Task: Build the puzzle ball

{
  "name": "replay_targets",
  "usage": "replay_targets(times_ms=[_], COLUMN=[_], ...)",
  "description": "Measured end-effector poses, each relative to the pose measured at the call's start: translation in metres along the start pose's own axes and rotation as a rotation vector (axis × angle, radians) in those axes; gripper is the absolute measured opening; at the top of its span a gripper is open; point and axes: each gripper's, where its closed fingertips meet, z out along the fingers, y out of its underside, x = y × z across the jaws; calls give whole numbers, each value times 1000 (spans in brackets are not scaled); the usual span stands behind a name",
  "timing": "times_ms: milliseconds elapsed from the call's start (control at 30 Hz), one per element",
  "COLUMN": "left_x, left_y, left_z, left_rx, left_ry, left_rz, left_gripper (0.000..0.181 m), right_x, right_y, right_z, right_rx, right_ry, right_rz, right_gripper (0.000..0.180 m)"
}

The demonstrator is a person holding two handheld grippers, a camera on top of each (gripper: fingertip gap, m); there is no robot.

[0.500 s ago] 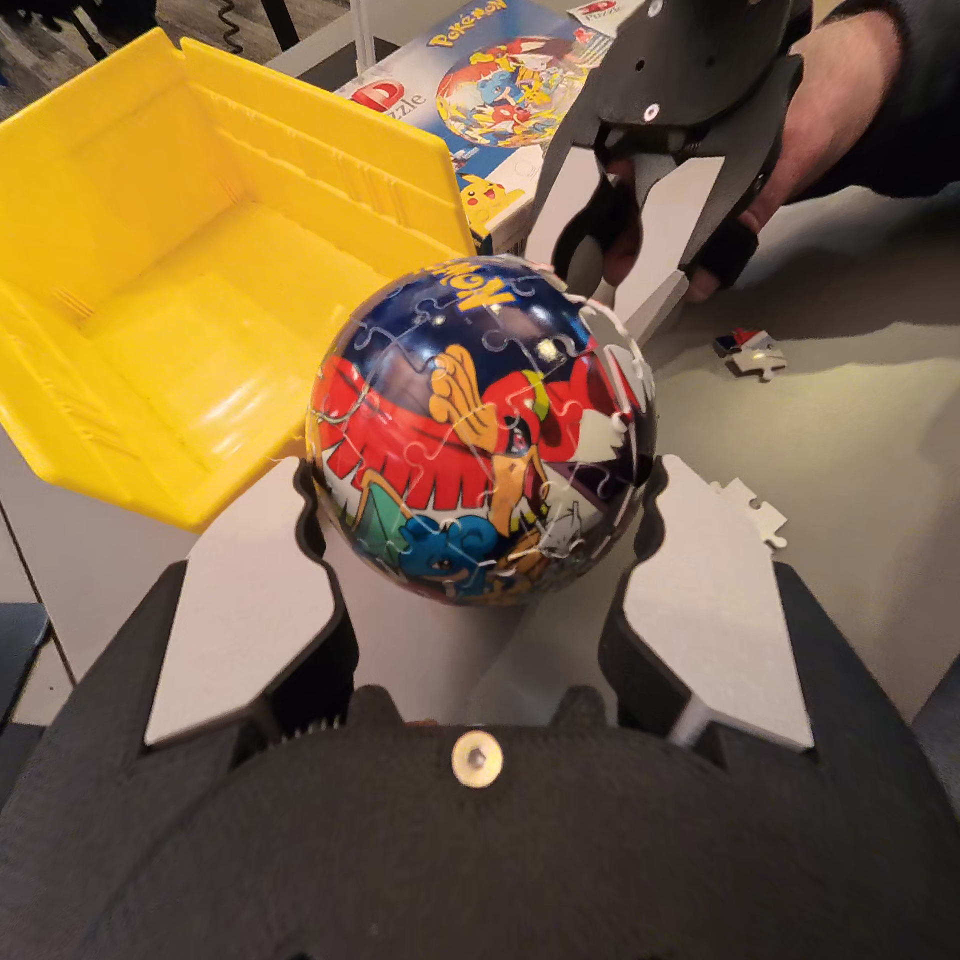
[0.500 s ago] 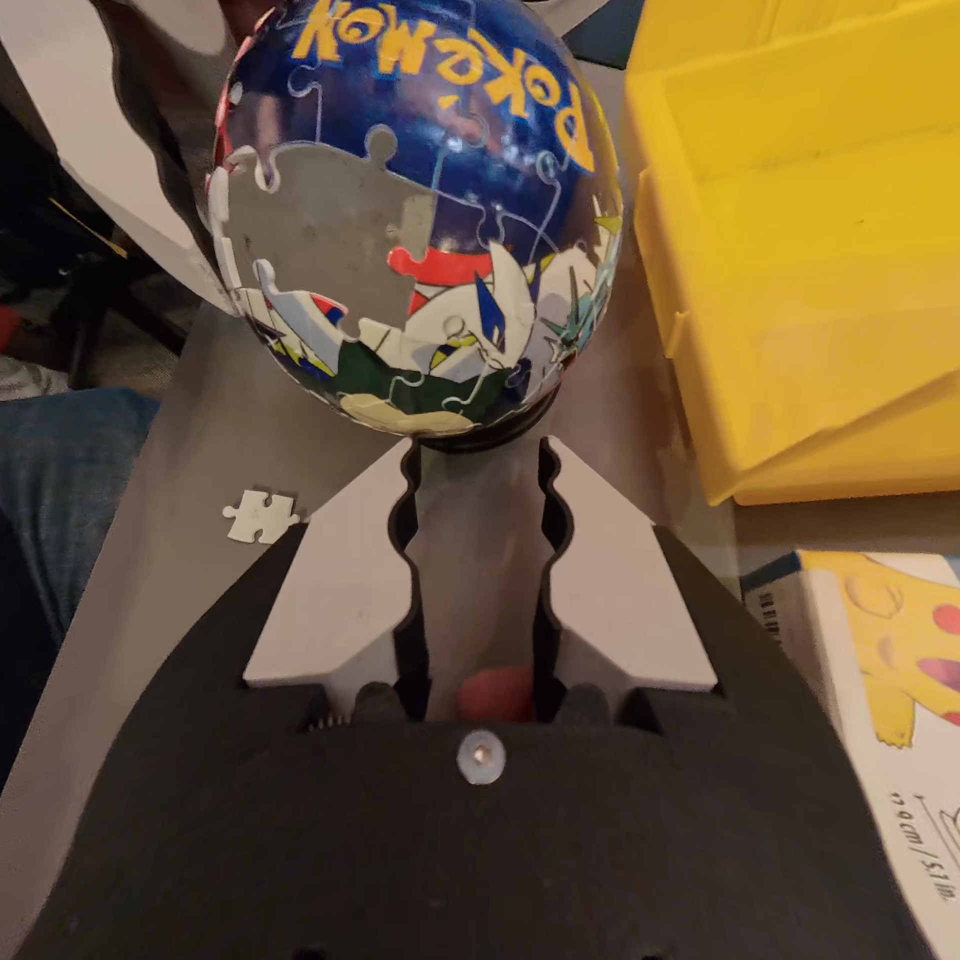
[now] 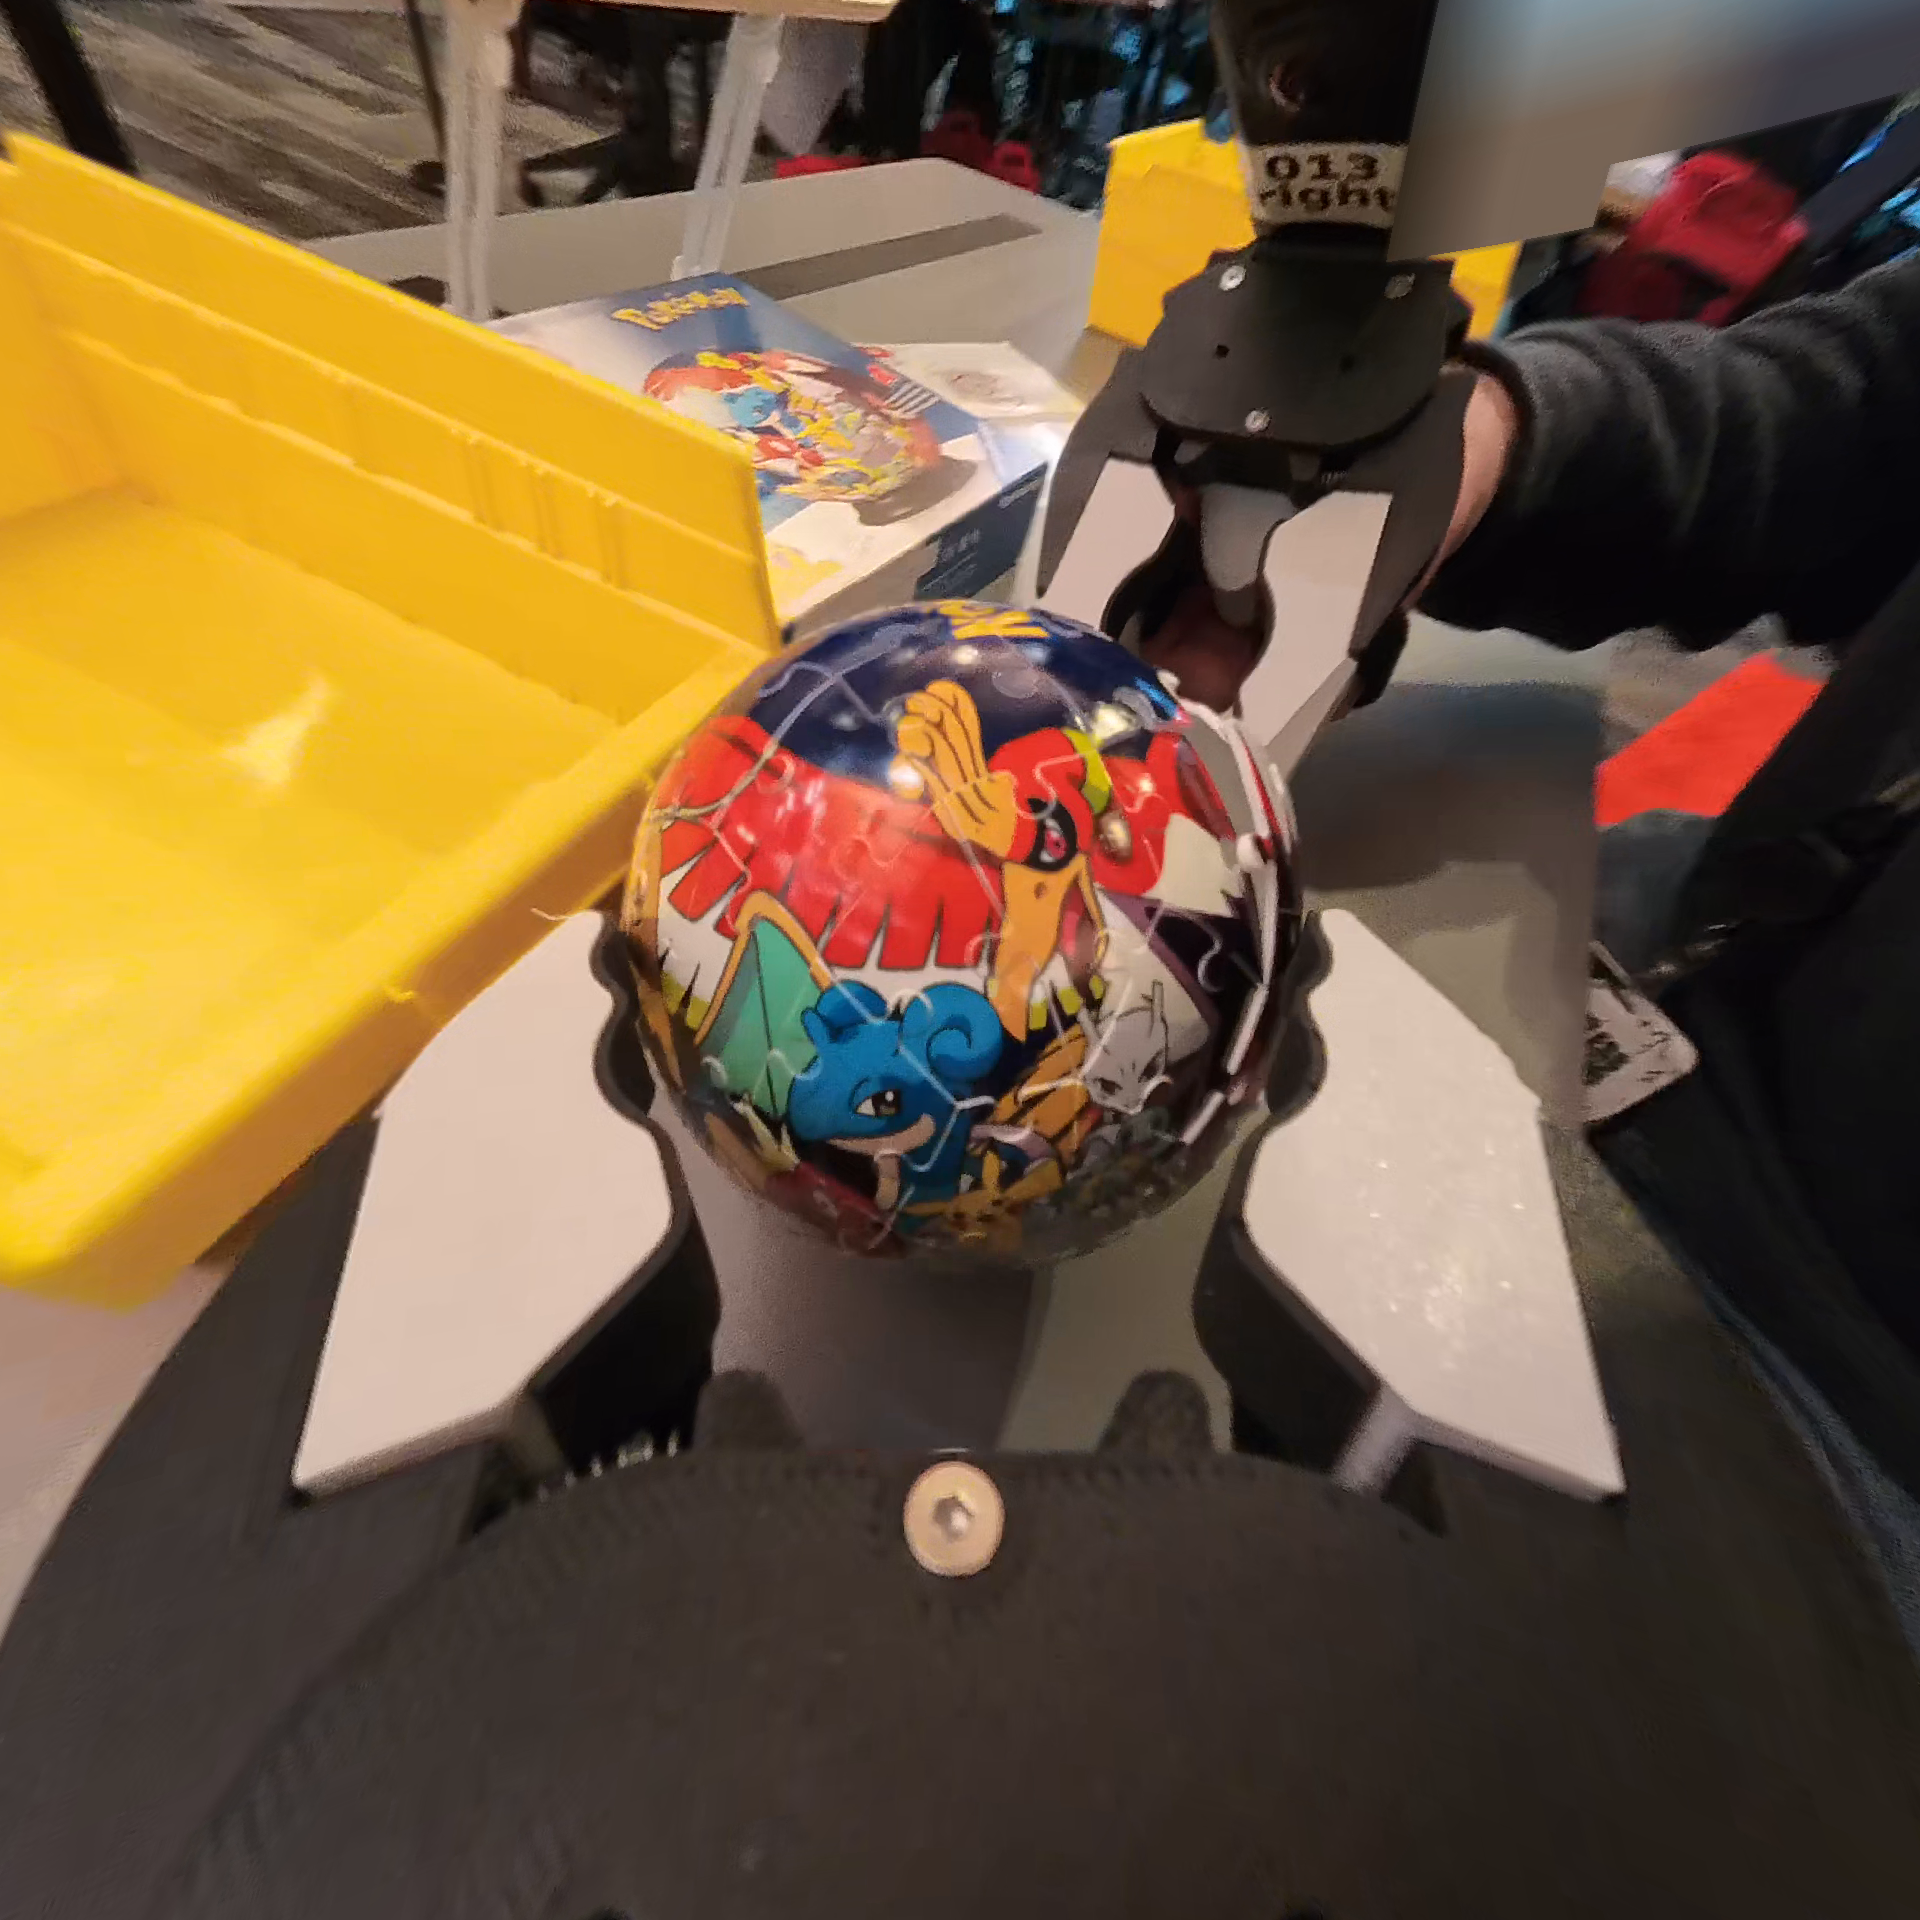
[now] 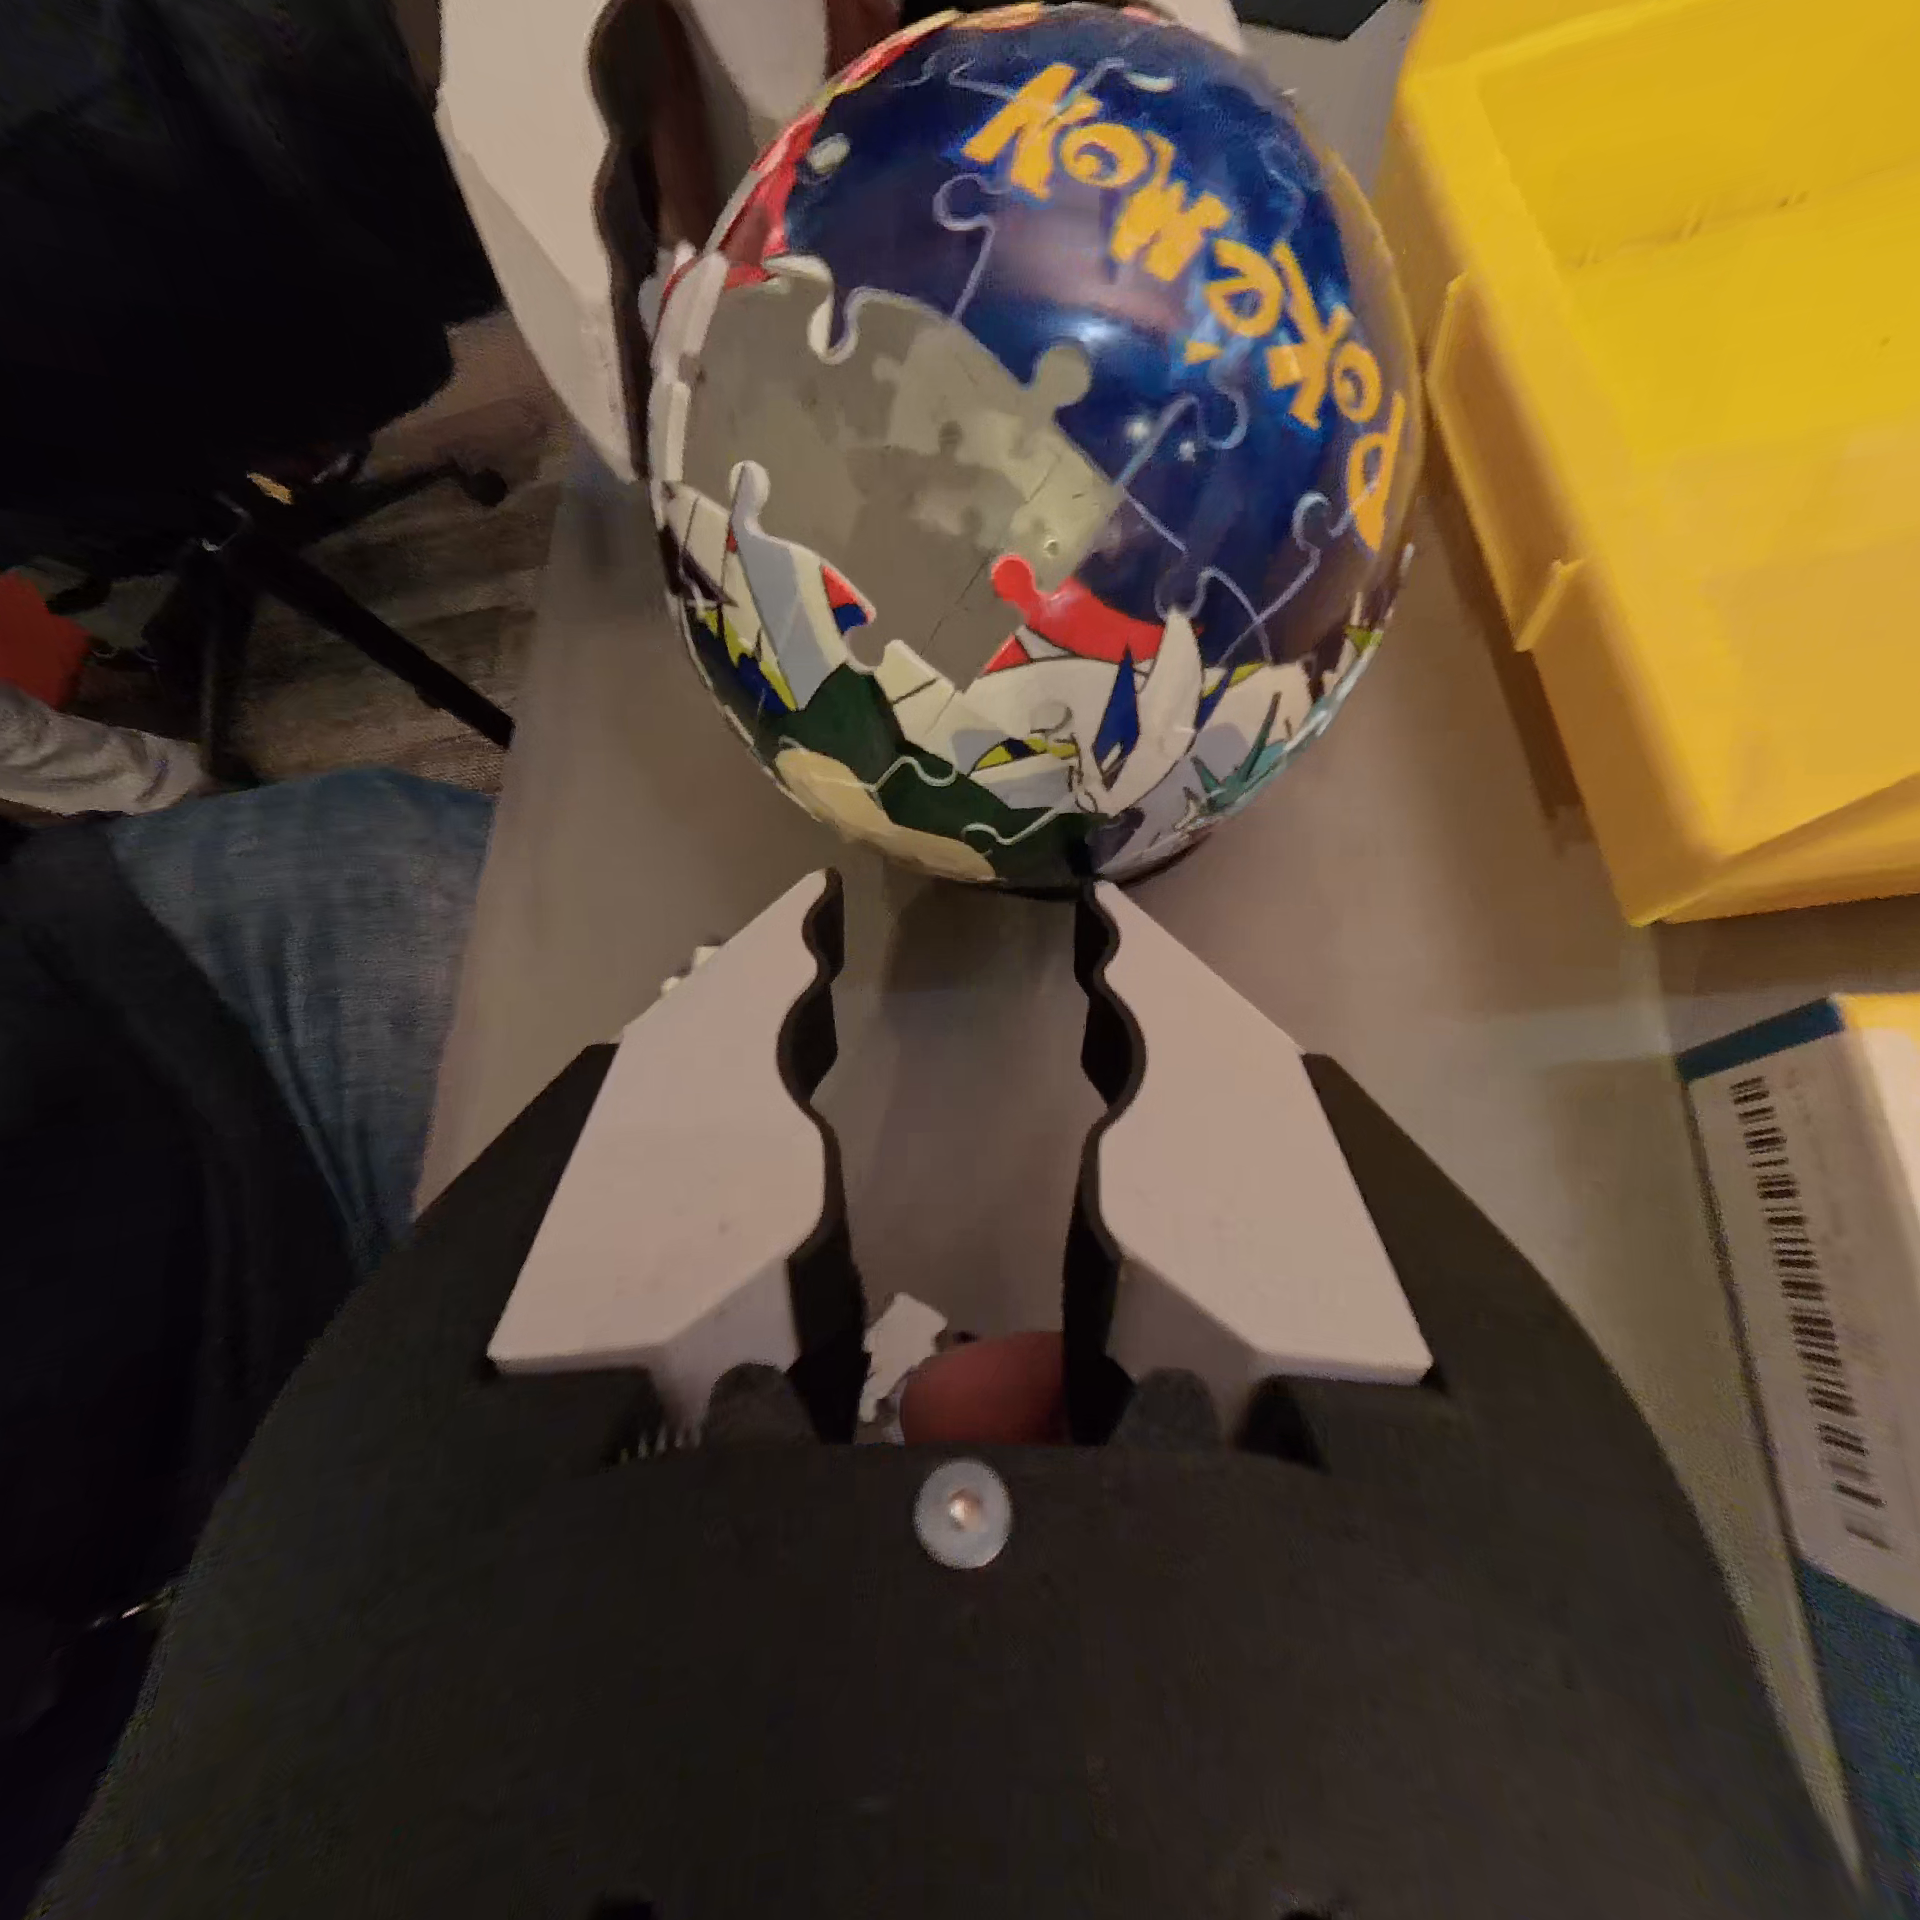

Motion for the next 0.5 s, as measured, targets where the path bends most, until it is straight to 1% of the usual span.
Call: replay_targets(times_ms=[67,133,233,300,333,400,467,500], left_x=[2,2,3,2,-1,-5,-5,-3], left_y=[-1,-2,-5,-5,-6,-7,-3,4], left_z=[2,4,7,7,6,-1,-7,-8], left_rx=[28,44,56,47,44,53,35,7], left_ry=[57,88,152,164,147,100,32,-1], left_rz=[-38,-45,-86,-87,-88,-106,-134,-143], left_gripper=[115,116,116,116,118,120,121,124], right_x=[-6,-11,-17,-16,-10,4,16,20], right_y=[2,3,6,8,9,13,18,17], right_z=[-2,-4,-5,-9,-13,-16,-11,-7], right_rx=[-10,-24,-30,-12,-7,-12,-27,-17], right_ry=[3,-4,-20,-37,-19,11,-1,-9], right_rz=[10,36,58,88,91,84,85,73], right_gripper=[39,41,40,41,42,48,66,71])
